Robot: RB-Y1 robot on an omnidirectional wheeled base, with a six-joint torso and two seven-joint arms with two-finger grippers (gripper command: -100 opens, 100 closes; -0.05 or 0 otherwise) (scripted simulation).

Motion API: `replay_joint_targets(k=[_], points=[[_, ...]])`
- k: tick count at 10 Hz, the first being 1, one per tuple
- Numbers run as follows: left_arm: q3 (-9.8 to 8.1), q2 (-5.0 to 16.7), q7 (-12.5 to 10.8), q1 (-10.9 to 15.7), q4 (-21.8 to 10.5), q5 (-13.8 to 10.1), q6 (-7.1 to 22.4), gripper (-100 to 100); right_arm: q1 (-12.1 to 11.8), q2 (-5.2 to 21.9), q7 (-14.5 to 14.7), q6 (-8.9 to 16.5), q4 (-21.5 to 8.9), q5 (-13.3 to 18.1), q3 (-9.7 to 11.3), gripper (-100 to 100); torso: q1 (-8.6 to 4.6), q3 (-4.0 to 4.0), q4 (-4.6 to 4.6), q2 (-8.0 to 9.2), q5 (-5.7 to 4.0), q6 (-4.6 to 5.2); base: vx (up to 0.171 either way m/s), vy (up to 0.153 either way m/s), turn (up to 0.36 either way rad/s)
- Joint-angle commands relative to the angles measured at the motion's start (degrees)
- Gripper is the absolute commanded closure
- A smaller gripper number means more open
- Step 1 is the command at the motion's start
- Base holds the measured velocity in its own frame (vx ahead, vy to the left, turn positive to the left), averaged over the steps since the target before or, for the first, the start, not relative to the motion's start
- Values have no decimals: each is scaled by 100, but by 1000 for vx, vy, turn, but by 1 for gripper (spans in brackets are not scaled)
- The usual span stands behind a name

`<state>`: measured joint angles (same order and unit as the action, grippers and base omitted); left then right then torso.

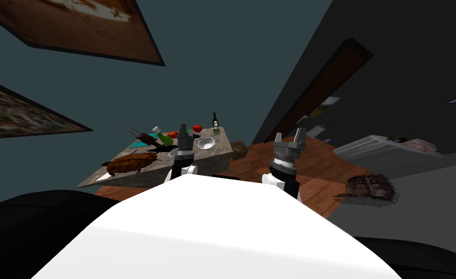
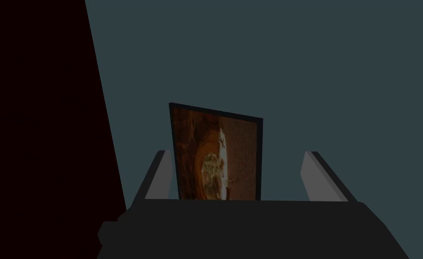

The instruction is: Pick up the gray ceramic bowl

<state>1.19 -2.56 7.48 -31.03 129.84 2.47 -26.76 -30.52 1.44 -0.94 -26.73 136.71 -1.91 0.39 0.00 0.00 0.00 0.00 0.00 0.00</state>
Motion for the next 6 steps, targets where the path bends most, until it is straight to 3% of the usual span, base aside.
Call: replay_joint_targets(k=[1,5,6], points=[[-44,238,-13,40,8,-5,110,-100,0,0,0,0,0,0,0,0,0,0,0,0,0,0,-16,-8,-10],[-296,829,-82,264,41,-39,712,-100,1,0,0,0,0,0,0,0,-10,11,4,19,-2,1,-53,-29,-16],[-296,829,-82,264,41,-39,774,-100,1,0,0,0,0,0,0,0,-13,15,6,26,-3,1,-56,-28,-7]])
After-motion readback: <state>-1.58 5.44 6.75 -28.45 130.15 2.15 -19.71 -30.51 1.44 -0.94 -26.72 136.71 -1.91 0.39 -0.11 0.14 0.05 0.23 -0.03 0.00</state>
